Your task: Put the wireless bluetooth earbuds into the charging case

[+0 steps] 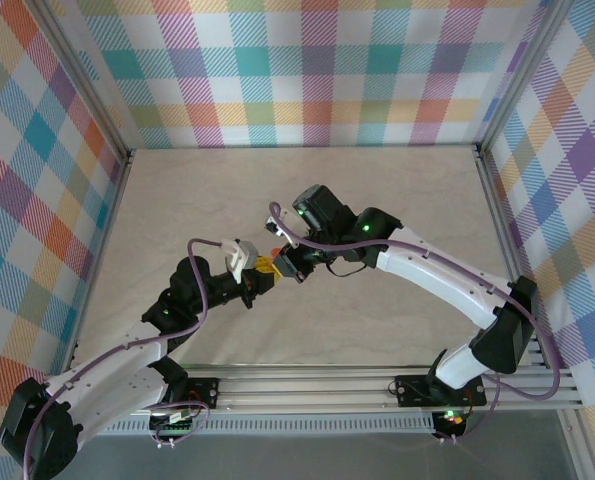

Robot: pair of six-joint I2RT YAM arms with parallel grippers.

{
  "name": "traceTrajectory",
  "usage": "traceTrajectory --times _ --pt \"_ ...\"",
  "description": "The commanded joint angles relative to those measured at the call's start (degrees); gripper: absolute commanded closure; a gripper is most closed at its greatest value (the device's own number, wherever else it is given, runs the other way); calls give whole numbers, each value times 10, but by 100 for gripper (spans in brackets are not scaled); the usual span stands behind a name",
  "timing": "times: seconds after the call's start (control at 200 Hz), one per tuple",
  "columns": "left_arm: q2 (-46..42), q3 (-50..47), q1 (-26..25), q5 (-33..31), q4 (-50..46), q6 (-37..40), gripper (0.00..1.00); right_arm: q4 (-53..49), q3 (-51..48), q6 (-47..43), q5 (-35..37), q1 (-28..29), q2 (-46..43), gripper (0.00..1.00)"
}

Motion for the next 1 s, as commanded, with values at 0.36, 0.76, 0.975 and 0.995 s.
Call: traceTrajectory --times 0.36,0.76,0.975,0.995 --pt "-19 9 -5 7 33 5 100 119 -76 151 -41 -46 -63 94" --pt "-13 -10 -5 -13 73 -3 100 229 -124 245 -116 -66 -79 94" --pt "-11 -23 -5 -32 104 -9 100 291 -147 295 -124 -66 -84 94" --pt "-11 -24 -5 -35 107 -9 100 296 -151 300 -125 -66 -84 94"
